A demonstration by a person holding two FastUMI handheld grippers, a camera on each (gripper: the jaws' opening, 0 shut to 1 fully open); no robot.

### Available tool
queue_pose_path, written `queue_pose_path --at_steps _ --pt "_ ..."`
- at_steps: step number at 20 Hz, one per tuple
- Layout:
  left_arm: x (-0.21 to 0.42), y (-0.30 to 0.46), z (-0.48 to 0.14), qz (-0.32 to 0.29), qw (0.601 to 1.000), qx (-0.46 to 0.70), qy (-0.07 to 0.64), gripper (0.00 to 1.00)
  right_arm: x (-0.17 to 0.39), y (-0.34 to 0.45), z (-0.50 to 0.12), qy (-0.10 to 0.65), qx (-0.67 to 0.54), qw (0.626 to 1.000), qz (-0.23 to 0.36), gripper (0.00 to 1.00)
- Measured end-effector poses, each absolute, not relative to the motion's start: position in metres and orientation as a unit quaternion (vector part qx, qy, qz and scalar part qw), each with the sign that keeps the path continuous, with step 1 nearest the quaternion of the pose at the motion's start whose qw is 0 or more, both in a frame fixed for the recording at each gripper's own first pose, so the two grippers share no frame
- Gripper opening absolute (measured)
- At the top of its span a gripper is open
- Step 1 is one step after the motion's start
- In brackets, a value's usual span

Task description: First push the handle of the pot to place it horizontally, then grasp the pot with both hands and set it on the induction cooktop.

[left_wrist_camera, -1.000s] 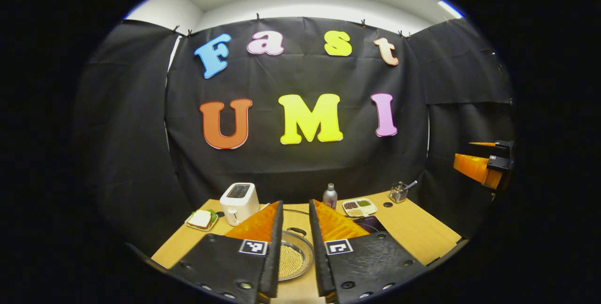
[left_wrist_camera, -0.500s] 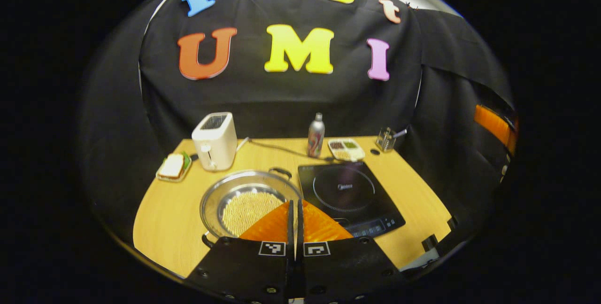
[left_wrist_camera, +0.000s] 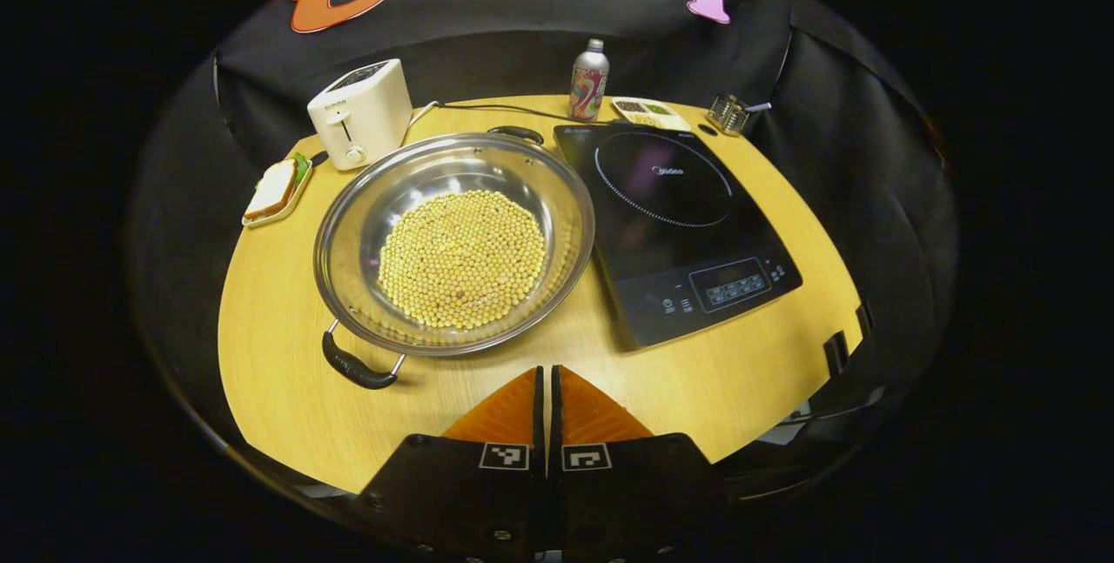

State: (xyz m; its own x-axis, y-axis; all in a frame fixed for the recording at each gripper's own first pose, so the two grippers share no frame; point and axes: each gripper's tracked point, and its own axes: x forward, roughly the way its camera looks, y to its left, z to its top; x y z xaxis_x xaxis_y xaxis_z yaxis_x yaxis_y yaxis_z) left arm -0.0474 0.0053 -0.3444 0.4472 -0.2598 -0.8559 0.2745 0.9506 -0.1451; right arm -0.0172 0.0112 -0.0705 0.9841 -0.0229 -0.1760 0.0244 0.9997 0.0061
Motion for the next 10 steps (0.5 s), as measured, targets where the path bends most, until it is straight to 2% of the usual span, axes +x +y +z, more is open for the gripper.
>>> queue_pose_path --at_steps 10 --pt "-0.035 0.069 -0.383 -0.134 0.82 0.075 0.552 0.0 -0.026 0.002 -0.086 0.105 0.011 0.994 -0.032 0.97"
